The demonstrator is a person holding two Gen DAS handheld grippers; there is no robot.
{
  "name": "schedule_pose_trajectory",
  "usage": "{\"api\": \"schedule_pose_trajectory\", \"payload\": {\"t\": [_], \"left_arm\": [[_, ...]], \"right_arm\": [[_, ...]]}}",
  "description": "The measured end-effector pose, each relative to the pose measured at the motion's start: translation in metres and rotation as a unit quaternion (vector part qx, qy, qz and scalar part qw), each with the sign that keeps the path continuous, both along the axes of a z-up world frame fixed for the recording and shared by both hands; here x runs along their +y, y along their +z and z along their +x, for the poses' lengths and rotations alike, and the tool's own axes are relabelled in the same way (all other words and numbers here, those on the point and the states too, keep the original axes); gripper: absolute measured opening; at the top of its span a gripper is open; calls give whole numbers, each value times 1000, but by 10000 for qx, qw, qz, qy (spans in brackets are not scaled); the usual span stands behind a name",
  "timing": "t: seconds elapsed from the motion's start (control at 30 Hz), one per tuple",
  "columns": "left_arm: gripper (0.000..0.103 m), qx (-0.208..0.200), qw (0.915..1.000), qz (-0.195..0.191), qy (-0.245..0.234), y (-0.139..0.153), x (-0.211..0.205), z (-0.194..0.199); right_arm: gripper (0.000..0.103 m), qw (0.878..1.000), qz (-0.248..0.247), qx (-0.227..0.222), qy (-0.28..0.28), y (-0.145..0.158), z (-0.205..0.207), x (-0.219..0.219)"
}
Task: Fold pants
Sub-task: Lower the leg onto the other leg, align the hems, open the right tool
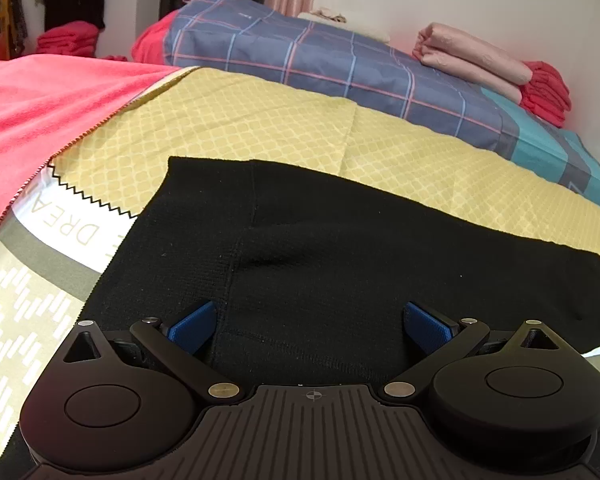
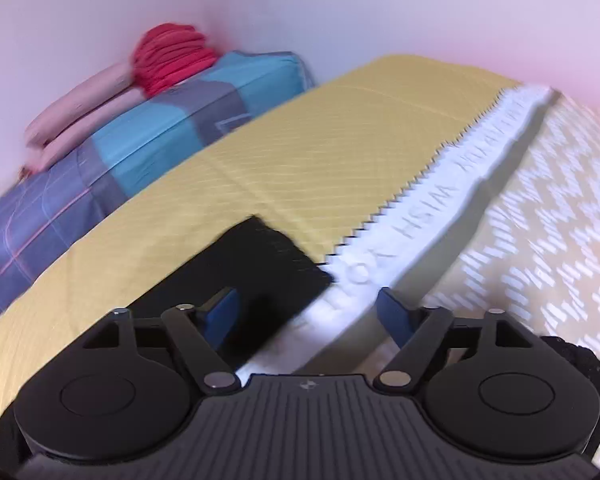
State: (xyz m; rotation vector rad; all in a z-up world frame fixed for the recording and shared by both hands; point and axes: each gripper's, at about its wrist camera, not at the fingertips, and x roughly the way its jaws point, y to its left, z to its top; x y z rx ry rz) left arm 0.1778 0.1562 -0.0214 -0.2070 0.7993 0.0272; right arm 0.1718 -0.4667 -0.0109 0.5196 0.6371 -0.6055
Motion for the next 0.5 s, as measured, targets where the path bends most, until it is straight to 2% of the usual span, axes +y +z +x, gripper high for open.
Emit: {"api": "schedule_pose_trajectory", "payload": {"t": [0.03,0.07,0.13,0.17,0.23,0.3,0.33,0.37,0.4,0.47,0.5], "left_arm": [[103,-8,10000,11,6,0,0,0],[103,-11,10000,32,4,0,-1,-1],[103,-12,10000,96,-4,-1,-3,-1],[103,-11,9999,115,-6,0,-3,-1],[103,-16,9999,124,-7,0,-3,-1],[103,-26,9999,106,-6,-1,-2,-1],[103,-33,9999,102,-2,-1,-2,-1],[103,-37,9999,109,-1,-1,-3,-1],[103,-35,9999,129,-2,-1,-3,-1],[103,-25,9998,187,-8,-2,-5,-1],[103,-21,9998,216,-10,-2,-6,-1]], "right_arm": [[79,9998,131,9,125,-5,3,-4],[78,9998,-4,-73,190,-7,4,3],[59,9969,358,-245,656,-11,11,5],[57,9951,471,-310,807,-12,17,0],[11,9952,-176,17,962,-12,26,9],[7,9946,-297,-99,986,-5,24,3],[8,9970,-299,-173,690,-4,21,-6],[8,9989,-204,-65,418,-9,21,-15],[8,9990,-46,-72,432,-14,21,-19],[10,9974,-289,65,651,-8,21,-12],[22,9977,-262,24,617,-4,17,-9]]}}
